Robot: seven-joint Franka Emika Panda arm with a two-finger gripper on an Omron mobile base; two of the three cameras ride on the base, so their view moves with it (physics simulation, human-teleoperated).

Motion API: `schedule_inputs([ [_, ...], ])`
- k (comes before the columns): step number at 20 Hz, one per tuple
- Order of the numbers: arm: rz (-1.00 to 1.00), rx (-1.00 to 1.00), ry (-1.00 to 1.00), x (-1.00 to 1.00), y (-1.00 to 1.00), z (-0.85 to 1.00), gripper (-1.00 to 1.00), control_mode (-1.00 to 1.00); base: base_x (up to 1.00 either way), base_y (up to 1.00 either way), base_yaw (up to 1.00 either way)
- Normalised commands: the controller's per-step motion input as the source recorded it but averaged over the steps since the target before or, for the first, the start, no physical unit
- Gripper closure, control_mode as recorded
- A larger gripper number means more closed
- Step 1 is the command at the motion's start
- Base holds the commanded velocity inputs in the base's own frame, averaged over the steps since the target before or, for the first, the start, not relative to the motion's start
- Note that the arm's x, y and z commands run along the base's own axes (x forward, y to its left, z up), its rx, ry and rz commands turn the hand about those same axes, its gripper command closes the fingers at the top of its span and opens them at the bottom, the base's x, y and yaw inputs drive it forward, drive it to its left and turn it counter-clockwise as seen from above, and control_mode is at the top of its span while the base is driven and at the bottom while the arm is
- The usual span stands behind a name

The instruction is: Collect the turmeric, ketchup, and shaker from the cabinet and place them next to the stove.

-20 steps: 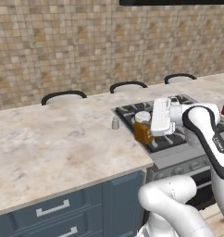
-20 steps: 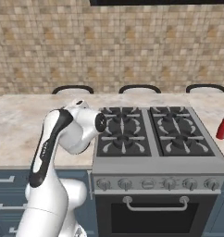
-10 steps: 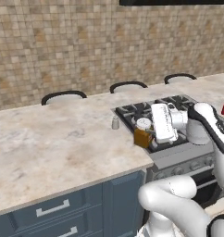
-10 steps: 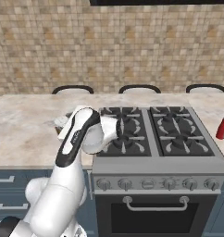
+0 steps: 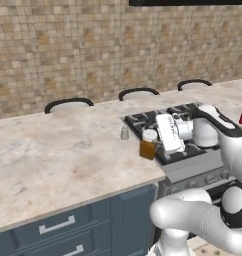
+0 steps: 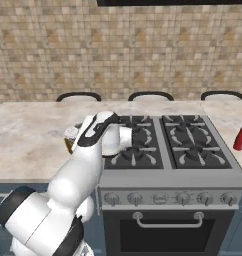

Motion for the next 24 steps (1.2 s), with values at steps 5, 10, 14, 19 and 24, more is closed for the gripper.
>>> schedule_inputs([
  [5, 0.01, 0.0, 0.0, 0.19, -0.11, -0.26, 1.0, -1.0, 0.0, 0.0, 0.0],
  [10, 0.0, 0.0, 0.0, 0.27, -0.01, -0.22, 1.0, -1.0, 0.0, 0.0, 0.0],
  [14, 0.0, 0.0, 0.0, 0.33, 0.0, -0.19, 1.0, -1.0, 0.0, 0.0, 0.0],
  [19, 0.0, 0.0, 0.0, 0.32, 0.0, -0.17, 1.0, -1.0, 0.0, 0.0, 0.0],
  [24, -0.01, 0.0, 0.0, 0.16, 0.0, -0.18, 1.0, -1.0, 0.0, 0.0, 0.0],
])
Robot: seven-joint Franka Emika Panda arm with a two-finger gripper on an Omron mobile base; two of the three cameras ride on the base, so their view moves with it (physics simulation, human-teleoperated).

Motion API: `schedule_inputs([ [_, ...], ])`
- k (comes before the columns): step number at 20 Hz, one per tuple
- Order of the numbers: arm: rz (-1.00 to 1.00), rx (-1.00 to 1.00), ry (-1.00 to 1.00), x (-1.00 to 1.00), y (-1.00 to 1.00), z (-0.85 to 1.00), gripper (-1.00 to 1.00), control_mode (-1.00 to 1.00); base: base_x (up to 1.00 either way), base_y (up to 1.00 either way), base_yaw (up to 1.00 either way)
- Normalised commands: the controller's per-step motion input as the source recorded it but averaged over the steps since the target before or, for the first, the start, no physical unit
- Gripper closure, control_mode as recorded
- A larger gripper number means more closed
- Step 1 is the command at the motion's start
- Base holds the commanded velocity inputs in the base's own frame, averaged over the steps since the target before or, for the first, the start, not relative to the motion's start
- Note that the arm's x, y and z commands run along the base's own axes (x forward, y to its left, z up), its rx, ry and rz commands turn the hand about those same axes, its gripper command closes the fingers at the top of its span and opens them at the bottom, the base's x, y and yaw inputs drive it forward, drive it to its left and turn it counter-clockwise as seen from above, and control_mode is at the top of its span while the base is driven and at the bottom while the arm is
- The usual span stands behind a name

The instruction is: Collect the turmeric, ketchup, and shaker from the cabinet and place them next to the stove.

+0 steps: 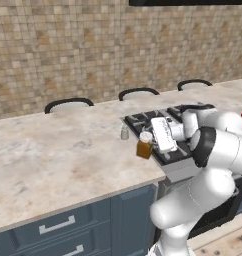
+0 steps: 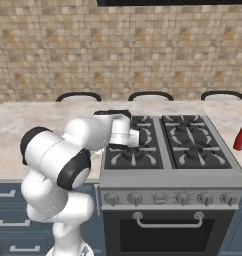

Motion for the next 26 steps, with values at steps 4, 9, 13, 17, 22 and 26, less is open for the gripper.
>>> schedule_inputs([
  [4, -0.01, 0.0, 0.04, 0.1, 0.0, -0.19, 1.0, -1.0, 0.0, 0.0, 0.0],
  [9, 0.0, 0.0, 0.05, 0.15, 0.0, -0.2, 1.0, -1.0, 0.0, 0.0, 0.0],
  [13, 0.0, 0.0, 0.04, 0.23, 0.0, -0.18, 1.0, -1.0, 0.0, 0.0, 0.0],
  [17, 0.0, 0.0, 0.03, 0.24, 0.0, -0.21, 1.0, -1.0, 0.0, 0.0, 0.0],
  [22, 0.0, 0.0, 0.02, 0.23, 0.0, -0.21, 1.0, -1.0, 0.0, 0.0, 0.0],
  [26, 0.0, 0.0, 0.0, 0.24, 0.0, -0.19, 1.0, -1.0, 0.0, 0.0, 0.0],
])
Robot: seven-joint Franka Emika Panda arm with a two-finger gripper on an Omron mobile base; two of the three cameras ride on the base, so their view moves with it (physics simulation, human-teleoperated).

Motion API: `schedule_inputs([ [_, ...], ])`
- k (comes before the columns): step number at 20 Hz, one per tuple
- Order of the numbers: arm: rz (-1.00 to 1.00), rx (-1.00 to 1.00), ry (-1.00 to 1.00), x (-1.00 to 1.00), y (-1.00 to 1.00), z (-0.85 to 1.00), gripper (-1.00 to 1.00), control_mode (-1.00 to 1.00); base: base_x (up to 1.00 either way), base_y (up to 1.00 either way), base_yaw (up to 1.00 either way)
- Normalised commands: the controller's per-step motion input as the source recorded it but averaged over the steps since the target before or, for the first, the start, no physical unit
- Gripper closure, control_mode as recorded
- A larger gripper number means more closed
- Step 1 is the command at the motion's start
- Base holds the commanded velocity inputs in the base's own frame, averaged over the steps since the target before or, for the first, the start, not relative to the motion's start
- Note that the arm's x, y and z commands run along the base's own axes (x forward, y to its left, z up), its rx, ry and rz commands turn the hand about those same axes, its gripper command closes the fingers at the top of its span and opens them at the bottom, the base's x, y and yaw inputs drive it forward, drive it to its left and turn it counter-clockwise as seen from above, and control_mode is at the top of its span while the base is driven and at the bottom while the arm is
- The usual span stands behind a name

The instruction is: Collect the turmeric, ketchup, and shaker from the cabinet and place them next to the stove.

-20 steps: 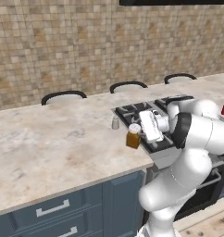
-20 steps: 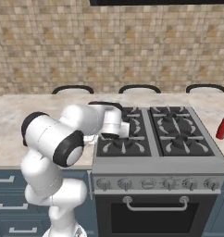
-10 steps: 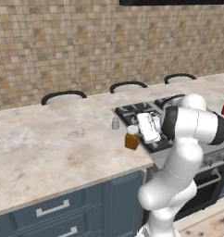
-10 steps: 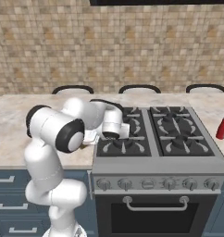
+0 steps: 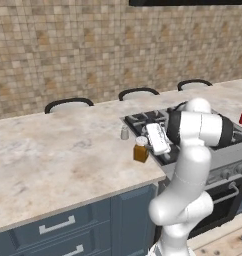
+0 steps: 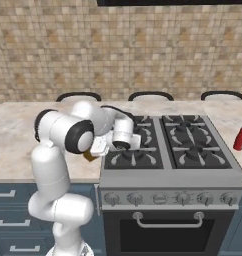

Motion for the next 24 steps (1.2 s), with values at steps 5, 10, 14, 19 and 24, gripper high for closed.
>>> schedule_inputs([
  [5, 0.0, 0.0, 0.0, 0.21, 0.0, -0.21, 1.0, -1.0, 0.0, 0.0, 0.0],
  [10, 0.0, 0.0, 0.0, 0.22, 0.0, -0.16, 1.0, -1.0, 0.0, 0.0, 0.0],
  [14, 0.0, 0.0, 0.0, 0.05, 0.03, -0.19, -1.0, -1.0, 0.0, 0.0, 0.0],
  [19, 0.0, 0.0, 0.0, -0.01, 0.02, -0.02, -1.0, -1.0, 0.0, 0.0, 0.0],
  [24, -0.01, 0.0, 0.01, 0.0, 0.0, 0.15, -1.0, -1.0, 0.0, 0.0, 0.0],
])
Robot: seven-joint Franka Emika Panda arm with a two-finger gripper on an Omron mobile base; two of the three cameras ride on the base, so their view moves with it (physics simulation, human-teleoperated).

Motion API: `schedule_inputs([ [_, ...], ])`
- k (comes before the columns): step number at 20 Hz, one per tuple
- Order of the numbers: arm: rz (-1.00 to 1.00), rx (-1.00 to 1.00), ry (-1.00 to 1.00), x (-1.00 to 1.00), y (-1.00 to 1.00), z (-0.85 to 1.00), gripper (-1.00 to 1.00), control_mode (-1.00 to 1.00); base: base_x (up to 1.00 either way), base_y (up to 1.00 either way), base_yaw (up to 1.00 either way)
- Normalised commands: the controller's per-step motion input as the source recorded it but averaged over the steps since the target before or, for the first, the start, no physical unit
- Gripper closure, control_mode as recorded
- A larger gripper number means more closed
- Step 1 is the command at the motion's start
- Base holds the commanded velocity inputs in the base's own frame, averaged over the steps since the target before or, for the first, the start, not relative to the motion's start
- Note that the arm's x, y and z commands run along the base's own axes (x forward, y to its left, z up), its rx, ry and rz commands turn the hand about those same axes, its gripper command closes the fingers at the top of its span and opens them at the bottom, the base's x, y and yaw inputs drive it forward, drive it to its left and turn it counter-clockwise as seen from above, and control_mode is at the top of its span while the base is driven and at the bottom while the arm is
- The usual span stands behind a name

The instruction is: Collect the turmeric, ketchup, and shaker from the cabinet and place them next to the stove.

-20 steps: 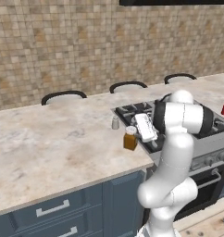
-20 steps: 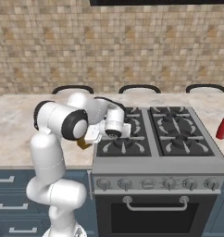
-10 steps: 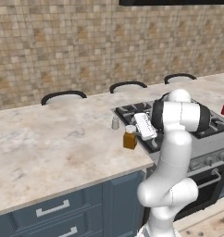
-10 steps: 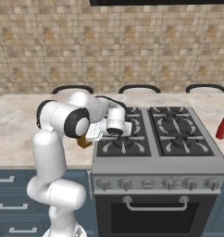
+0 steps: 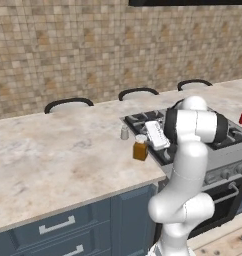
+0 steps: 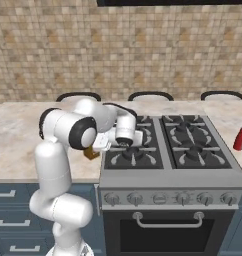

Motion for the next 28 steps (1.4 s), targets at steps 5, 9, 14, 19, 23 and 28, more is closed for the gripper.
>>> schedule_inputs([
  [5, 0.0, 0.0, 0.0, -0.01, 0.0, 0.38, -1.0, -1.0, 0.0, 0.0, 0.0],
  [9, -0.01, 0.0, 0.0, -0.13, 0.0, 0.51, -1.0, -1.0, 0.0, 0.0, 0.0],
  [14, -0.04, 0.0, 0.0, -0.44, 0.0, 0.51, -1.0, -1.0, 0.0, 0.0, 0.0],
  [19, -0.05, 0.0, 0.0, -0.63, 0.0, 0.5, -1.0, -1.0, 0.0, 0.0, 0.0],
  [23, -0.04, 0.0, 0.0, -0.78, 0.0, 0.5, -1.0, -1.0, 0.0, 0.0, 0.0],
  [28, -0.05, 0.0, 0.0, -0.87, 0.0, 0.52, -1.0, -1.0, 0.0, 0.0, 0.0],
])
